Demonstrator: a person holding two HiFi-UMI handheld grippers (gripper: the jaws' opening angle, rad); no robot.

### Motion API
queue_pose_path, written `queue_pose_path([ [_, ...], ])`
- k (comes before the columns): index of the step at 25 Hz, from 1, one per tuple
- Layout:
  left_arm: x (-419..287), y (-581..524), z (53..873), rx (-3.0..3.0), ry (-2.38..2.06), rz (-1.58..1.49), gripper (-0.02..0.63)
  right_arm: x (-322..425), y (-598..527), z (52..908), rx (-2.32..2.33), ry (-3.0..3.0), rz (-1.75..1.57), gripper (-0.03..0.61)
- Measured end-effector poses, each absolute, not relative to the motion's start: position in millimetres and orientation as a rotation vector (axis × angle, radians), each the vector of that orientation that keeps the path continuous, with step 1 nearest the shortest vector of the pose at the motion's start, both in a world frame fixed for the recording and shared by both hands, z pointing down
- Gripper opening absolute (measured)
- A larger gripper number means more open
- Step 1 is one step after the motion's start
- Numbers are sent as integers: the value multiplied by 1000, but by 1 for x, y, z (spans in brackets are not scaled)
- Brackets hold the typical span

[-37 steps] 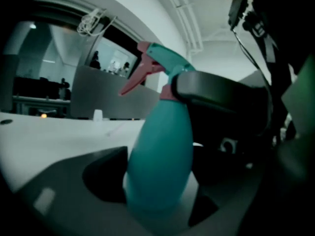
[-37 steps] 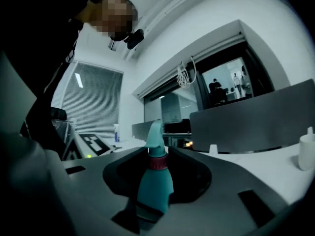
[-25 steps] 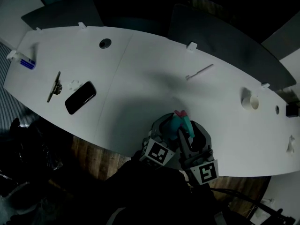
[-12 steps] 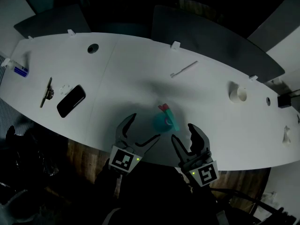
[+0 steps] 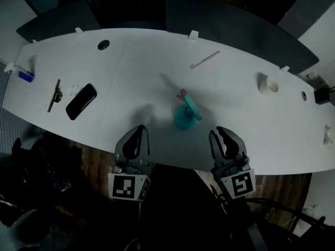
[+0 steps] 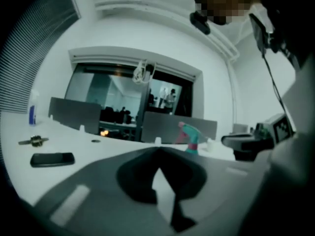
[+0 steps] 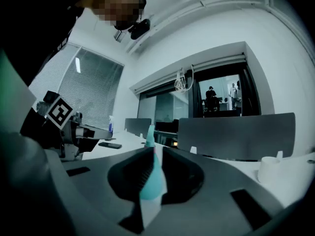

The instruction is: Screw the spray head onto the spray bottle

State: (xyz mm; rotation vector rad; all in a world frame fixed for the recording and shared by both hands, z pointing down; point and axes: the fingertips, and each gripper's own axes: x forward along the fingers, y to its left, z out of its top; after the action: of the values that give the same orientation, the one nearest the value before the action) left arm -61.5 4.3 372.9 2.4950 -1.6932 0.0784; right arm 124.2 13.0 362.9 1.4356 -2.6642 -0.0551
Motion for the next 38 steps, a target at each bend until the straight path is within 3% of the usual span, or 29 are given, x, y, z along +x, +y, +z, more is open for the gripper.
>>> queue_pose_path([
  [1, -55, 10, 371, 2527, -1667, 95, 5, 122, 17, 364, 1459, -2639, -54, 6],
  [15, -65, 165, 368, 2754, -1618, 332, 3, 66, 182, 368, 1711, -2447, -126, 5],
  [20, -66, 213, 361, 2812, -1574, 288, 4, 47, 234, 362, 1725, -2447, -133, 5],
  [38, -54, 263, 325, 2819, -1749, 174, 3, 57, 275, 327, 1673, -2521, -213, 5],
])
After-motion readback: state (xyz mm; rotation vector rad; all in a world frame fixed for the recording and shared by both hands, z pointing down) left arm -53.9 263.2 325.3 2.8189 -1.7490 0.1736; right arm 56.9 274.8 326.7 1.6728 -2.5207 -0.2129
